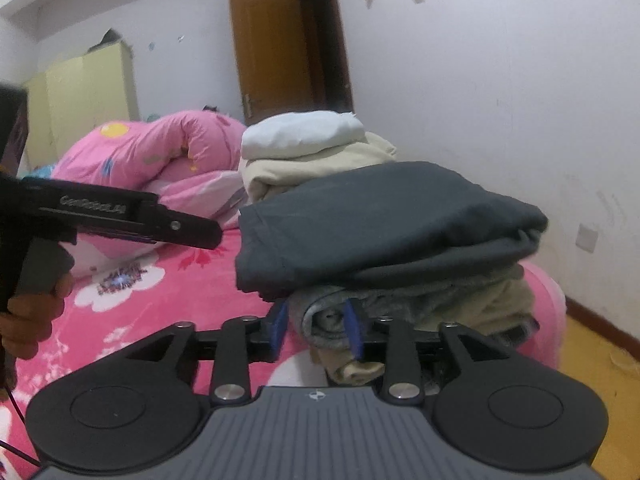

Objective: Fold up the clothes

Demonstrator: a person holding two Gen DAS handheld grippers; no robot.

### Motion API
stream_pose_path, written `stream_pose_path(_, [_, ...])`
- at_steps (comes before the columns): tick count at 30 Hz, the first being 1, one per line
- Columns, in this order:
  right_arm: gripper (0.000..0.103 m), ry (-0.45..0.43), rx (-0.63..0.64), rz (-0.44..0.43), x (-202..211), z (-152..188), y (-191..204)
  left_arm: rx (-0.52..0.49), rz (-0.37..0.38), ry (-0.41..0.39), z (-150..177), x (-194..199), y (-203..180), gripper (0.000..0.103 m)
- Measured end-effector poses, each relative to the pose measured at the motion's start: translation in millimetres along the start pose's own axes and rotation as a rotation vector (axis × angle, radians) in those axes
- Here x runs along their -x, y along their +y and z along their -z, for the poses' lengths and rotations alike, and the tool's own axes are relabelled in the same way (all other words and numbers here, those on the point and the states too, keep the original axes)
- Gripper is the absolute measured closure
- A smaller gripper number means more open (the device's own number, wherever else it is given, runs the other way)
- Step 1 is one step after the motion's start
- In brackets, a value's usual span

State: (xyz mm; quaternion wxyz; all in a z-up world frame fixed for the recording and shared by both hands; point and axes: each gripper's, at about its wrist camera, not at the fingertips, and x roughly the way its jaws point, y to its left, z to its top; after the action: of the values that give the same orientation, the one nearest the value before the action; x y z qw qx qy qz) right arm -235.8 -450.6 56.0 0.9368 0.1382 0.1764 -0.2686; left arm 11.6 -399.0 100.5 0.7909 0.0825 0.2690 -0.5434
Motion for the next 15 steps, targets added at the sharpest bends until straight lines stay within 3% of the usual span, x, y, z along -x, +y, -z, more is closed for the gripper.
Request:
stream_pose_path(3, [0.048, -0.004, -0.028, 0.009, 14, 0, 10, 0.009, 0.016, -0.028, 2, 20, 2, 0.001])
stream_pose_path(5, [0.035, -0.013, -0.035, 0.023, 26, 1, 20, 0.016, 0.027, -0.046, 3, 33, 3, 0.001])
stream_pose_path(15, [0.011, -0.069, -0.023, 0.06, 76, 1, 67, 0.033, 0.075, -0.098, 19, 82, 6, 0.0])
